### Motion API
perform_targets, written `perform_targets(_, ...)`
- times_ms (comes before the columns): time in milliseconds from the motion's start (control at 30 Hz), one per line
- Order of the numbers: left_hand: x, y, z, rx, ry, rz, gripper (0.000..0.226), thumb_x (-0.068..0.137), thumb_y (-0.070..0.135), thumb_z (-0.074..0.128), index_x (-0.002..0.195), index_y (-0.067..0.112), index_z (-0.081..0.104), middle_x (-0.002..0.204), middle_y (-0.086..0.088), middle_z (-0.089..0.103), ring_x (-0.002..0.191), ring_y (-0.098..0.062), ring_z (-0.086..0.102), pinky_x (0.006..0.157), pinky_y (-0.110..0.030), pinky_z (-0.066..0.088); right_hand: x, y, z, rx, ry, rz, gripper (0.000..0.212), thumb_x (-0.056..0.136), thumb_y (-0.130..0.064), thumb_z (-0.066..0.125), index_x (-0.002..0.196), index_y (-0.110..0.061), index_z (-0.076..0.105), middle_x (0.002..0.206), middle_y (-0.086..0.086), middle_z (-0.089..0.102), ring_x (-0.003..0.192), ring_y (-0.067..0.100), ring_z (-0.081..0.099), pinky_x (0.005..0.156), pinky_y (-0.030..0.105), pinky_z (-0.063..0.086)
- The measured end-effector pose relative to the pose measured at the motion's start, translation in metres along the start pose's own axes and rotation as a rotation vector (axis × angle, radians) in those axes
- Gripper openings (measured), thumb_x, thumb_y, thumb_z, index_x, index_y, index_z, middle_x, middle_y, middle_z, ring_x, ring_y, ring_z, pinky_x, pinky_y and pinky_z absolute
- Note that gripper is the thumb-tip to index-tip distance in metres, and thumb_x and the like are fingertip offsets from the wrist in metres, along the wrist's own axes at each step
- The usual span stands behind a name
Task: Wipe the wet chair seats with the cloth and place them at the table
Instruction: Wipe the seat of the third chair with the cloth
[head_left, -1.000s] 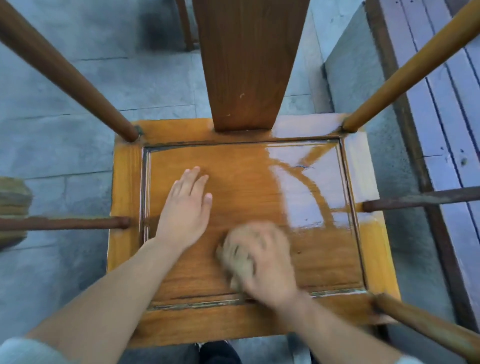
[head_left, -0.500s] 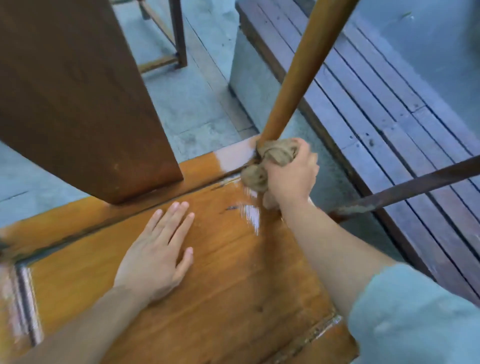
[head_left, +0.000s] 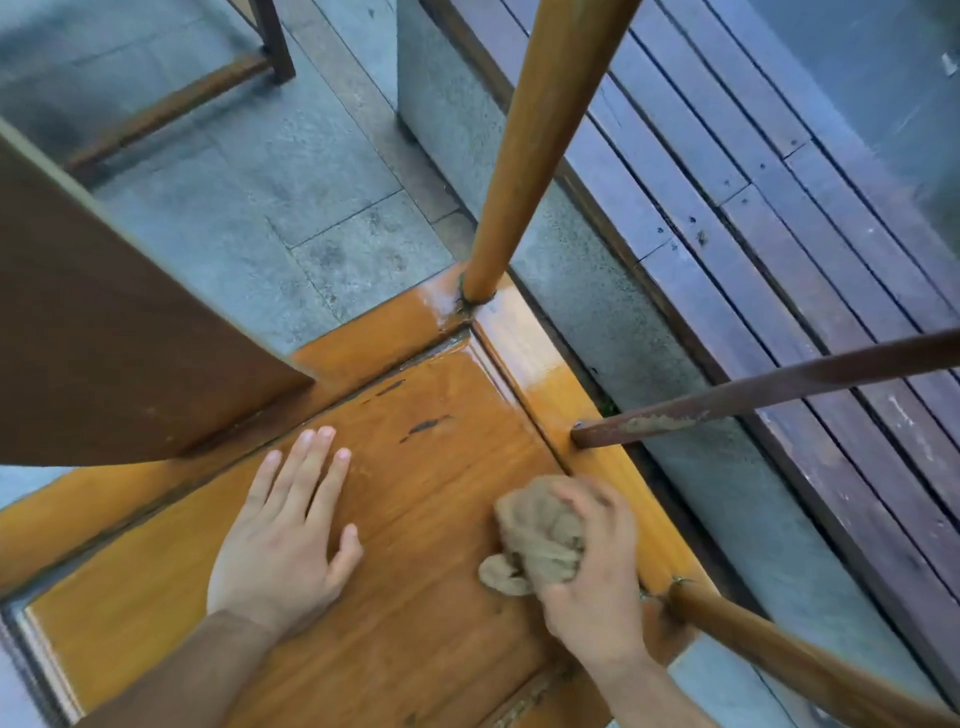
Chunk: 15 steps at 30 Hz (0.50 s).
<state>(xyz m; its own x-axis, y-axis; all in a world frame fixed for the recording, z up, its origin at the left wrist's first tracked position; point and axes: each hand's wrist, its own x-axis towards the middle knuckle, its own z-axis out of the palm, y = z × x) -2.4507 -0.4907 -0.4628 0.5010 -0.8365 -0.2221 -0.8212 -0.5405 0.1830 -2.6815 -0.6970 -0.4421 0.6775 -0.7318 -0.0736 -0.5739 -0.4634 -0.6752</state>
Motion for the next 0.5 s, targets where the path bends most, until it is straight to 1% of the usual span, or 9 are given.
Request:
perform_targets(33,-0.001,-0.001,0.000,0.000,0.005,-0.002,0.074,0.090,0.043,0.036,0.150,0.001,0.033,0.164,-0.013,0.017,0.153,-0.027,0.010,0.122,-0.050,0.013,-0.001,0.009,-0.006,0.019,0.137,0.107,0.074,0.074,-0.023,0.086,0.132,-0.050,0.050,0.136,-0.008,0.041,0.128,0.003,0.043,0.104,0.010,0.035)
perform_targets(67,-0.001,-0.003,0.001,-0.001,0.010,-0.006,0.074,0.090,0.043,0.036,0.150,0.001,0.033,0.164,-0.013,0.017,0.153,-0.026,0.009,0.122,-0.050,0.013,0.009,0.018,-0.012,0.026,0.281,0.209,0.073,0.073,-0.015,0.085,0.133,-0.042,0.052,0.133,-0.002,0.043,0.125,0.007,0.047,0.105,0.018,0.040)
perform_targets(133,-0.001,-0.003,0.003,0.005,0.018,-0.003,0.074,0.089,0.044,0.037,0.150,0.000,0.032,0.164,-0.013,0.017,0.153,-0.026,0.008,0.122,-0.050,0.012,0.045,0.036,-0.022,0.039,0.556,0.425,0.061,0.078,-0.016,0.080,0.133,-0.024,0.054,0.130,0.007,0.046,0.121,0.026,0.053,0.105,0.039,0.045)
perform_targets(167,-0.001,-0.002,0.003,0.005,0.022,-0.006,0.074,0.089,0.044,0.036,0.150,0.001,0.032,0.164,-0.013,0.017,0.153,-0.025,0.008,0.122,-0.049,0.012,0.064,0.041,-0.027,0.068,0.629,0.554,0.057,0.081,-0.021,0.077,0.133,-0.023,0.053,0.132,0.010,0.047,0.122,0.032,0.053,0.103,0.040,0.044)
perform_targets(233,0.000,-0.003,0.003,-0.002,0.041,-0.020,0.074,0.089,0.044,0.036,0.150,0.002,0.031,0.164,-0.013,0.017,0.153,-0.024,0.007,0.123,-0.048,0.011,0.085,0.047,-0.030,0.066,0.600,0.728,0.055,0.085,-0.029,0.072,0.135,-0.026,0.050,0.137,0.010,0.045,0.125,0.036,0.050,0.100,0.039,0.041)
perform_targets(267,0.000,-0.001,0.002,-0.001,0.045,-0.019,0.074,0.089,0.044,0.036,0.150,0.002,0.031,0.164,-0.013,0.017,0.153,-0.024,0.006,0.123,-0.048,0.011,0.080,0.045,-0.028,0.016,0.570,0.712,0.055,0.085,-0.029,0.072,0.135,-0.028,0.049,0.137,0.009,0.045,0.125,0.035,0.048,0.100,0.040,0.041)
perform_targets(333,-0.001,0.001,0.003,-0.008,0.057,-0.018,0.074,0.089,0.044,0.035,0.150,0.002,0.033,0.164,-0.014,0.017,0.153,-0.024,0.006,0.123,-0.049,0.010,0.051,0.032,-0.024,-0.033,0.567,0.526,0.060,0.078,-0.018,0.074,0.132,-0.027,0.049,0.133,0.010,0.046,0.119,0.032,0.046,0.100,0.039,0.039)
perform_targets(400,-0.001,0.001,0.003,-0.010,0.070,-0.024,0.074,0.089,0.044,0.034,0.149,0.001,0.034,0.163,-0.015,0.018,0.153,-0.025,0.007,0.123,-0.049,0.010,0.008,0.017,-0.009,-0.095,0.521,0.369,0.063,0.072,-0.013,0.076,0.128,-0.024,0.049,0.128,0.013,0.047,0.112,0.032,0.045,0.099,0.031,0.034)
perform_targets(500,-0.005,0.005,0.006,-0.001,0.093,-0.031,0.073,0.090,0.043,0.033,0.149,0.001,0.034,0.163,-0.015,0.019,0.153,-0.025,0.008,0.124,-0.046,0.007,-0.080,0.010,0.006,-0.096,0.294,0.150,0.061,0.073,-0.024,0.073,0.130,-0.030,0.052,0.133,0.006,0.045,0.116,0.025,0.043,0.104,0.022,0.030)
